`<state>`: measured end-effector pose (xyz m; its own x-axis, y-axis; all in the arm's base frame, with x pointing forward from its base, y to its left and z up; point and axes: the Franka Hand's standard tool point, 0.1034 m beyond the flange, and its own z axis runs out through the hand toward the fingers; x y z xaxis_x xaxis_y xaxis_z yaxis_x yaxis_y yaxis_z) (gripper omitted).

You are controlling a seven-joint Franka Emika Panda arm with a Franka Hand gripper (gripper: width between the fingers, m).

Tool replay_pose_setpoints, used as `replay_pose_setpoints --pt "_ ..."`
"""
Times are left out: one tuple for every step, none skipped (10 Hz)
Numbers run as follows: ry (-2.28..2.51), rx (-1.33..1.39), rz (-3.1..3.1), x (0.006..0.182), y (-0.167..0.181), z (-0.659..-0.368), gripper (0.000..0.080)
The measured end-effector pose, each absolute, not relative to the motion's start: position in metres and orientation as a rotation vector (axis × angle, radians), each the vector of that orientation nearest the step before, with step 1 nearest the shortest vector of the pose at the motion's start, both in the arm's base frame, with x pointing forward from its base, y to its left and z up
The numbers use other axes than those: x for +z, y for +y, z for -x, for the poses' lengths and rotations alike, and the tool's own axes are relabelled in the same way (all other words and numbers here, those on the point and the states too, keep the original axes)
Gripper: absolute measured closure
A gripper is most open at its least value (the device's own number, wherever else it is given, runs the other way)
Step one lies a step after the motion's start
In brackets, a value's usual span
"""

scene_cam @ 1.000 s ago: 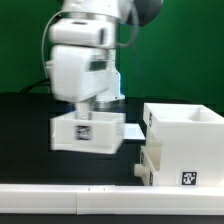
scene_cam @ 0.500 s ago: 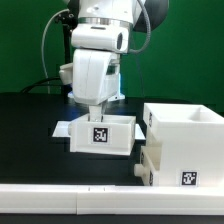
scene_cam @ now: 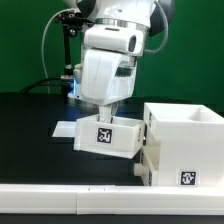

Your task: Assemble drawer

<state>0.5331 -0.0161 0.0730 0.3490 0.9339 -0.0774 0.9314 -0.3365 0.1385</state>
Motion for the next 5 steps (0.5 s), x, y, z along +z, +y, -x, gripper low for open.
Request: replay_pose_setpoints --pt "1.708 0.024 -2.446 0.0729 -0.0159 -0.5331 0.0761" --pt "1.707 0.023 -2.446 0.0729 -0.016 -0.533 0.0761" --pt "1.708 0.023 -2.446 0.0729 -0.016 -0.533 0.0761" --pt "1.708 0.023 -2.446 0.0728 -0.016 -0.533 0.0761" --pt "1.708 0.024 -2.446 0.0728 -0.0159 -0.533 0.0761"
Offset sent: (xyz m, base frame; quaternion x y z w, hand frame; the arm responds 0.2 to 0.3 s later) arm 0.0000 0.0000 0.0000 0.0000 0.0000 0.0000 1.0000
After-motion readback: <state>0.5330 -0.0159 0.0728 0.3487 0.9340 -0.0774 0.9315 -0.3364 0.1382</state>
